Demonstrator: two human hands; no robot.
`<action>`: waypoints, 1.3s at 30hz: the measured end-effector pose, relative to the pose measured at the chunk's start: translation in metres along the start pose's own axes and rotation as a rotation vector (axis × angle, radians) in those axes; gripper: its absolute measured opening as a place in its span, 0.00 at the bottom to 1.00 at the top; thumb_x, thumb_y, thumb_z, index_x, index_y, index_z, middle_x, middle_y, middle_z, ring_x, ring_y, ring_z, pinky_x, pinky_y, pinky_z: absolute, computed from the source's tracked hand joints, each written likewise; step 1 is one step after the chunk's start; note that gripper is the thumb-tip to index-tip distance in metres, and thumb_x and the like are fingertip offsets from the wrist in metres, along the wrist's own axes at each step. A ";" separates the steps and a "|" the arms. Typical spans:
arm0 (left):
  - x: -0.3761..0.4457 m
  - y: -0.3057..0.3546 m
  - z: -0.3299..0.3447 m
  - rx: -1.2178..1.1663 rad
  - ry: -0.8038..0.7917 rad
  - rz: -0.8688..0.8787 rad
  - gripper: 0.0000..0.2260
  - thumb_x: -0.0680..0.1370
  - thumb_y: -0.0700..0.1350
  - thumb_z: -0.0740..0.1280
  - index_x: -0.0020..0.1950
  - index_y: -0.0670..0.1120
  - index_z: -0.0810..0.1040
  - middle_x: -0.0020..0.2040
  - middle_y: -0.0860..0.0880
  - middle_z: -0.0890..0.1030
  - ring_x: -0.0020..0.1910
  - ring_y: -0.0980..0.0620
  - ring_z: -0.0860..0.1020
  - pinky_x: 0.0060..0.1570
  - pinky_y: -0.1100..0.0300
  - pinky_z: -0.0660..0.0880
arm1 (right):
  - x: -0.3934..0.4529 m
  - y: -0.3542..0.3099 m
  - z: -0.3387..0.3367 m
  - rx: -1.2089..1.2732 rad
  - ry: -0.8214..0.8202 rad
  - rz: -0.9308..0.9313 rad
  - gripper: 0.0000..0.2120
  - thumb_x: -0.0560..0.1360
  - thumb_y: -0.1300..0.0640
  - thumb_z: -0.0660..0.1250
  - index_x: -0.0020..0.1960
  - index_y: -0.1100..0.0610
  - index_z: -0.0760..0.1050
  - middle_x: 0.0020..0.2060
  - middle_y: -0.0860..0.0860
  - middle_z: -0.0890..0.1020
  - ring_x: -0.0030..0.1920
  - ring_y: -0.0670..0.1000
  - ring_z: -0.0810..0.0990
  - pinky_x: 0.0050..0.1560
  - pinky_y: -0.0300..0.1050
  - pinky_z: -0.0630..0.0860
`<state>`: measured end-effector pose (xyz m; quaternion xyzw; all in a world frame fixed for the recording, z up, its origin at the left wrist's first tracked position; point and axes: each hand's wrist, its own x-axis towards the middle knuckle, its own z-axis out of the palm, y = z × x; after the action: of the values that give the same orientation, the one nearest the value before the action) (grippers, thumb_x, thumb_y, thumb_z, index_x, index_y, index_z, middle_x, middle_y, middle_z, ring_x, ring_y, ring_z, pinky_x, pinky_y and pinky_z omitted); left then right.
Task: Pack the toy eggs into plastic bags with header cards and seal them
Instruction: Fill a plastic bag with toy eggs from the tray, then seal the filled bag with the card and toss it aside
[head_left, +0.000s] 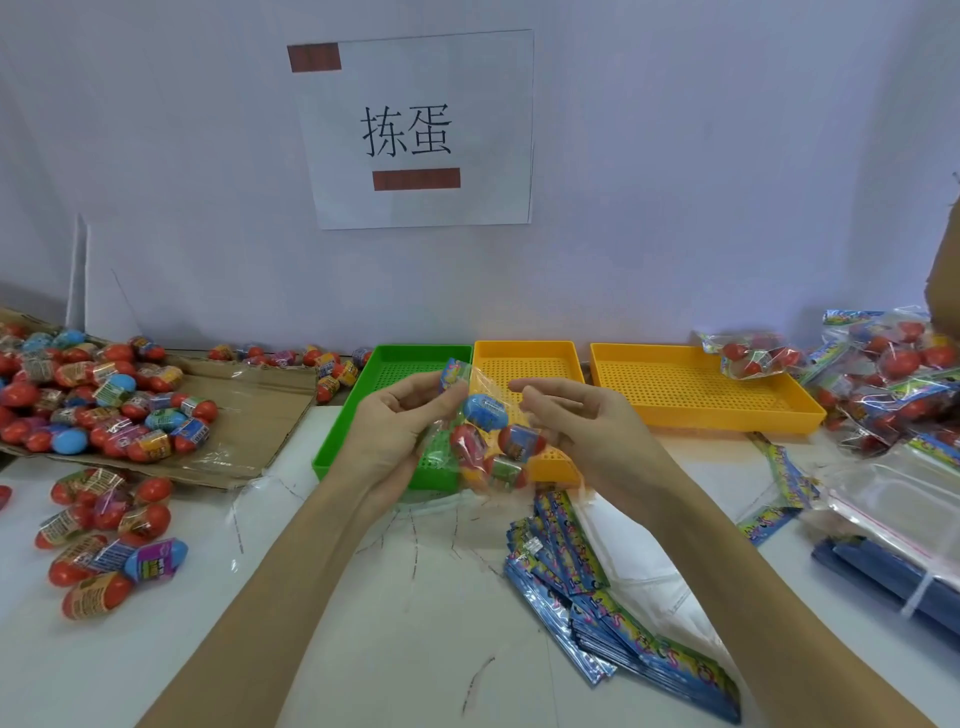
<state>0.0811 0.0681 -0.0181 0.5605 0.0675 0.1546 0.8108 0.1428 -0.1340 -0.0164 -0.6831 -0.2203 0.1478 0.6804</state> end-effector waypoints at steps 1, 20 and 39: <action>0.001 0.000 0.000 -0.037 0.003 0.014 0.06 0.67 0.38 0.76 0.42 0.45 0.89 0.41 0.49 0.88 0.39 0.57 0.85 0.39 0.67 0.80 | 0.000 0.000 -0.001 -0.014 0.016 0.006 0.17 0.72 0.43 0.73 0.58 0.49 0.85 0.51 0.45 0.87 0.54 0.43 0.84 0.51 0.39 0.82; -0.002 -0.011 -0.005 0.516 0.284 0.559 0.02 0.81 0.48 0.72 0.49 0.56 0.82 0.43 0.59 0.82 0.24 0.59 0.74 0.21 0.65 0.73 | -0.001 -0.004 -0.002 -0.080 -0.050 0.090 0.20 0.67 0.43 0.76 0.56 0.49 0.80 0.46 0.50 0.88 0.47 0.51 0.88 0.41 0.42 0.83; -0.031 -0.049 0.034 1.181 -0.633 0.737 0.16 0.82 0.56 0.70 0.67 0.51 0.82 0.61 0.58 0.82 0.62 0.57 0.76 0.63 0.63 0.71 | 0.009 -0.005 -0.038 0.534 0.358 -0.025 0.12 0.82 0.65 0.65 0.65 0.65 0.77 0.48 0.60 0.85 0.43 0.54 0.84 0.44 0.42 0.82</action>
<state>0.0698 0.0121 -0.0530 0.9048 -0.2879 0.1853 0.2531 0.1691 -0.1626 -0.0093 -0.4930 -0.0589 0.0695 0.8653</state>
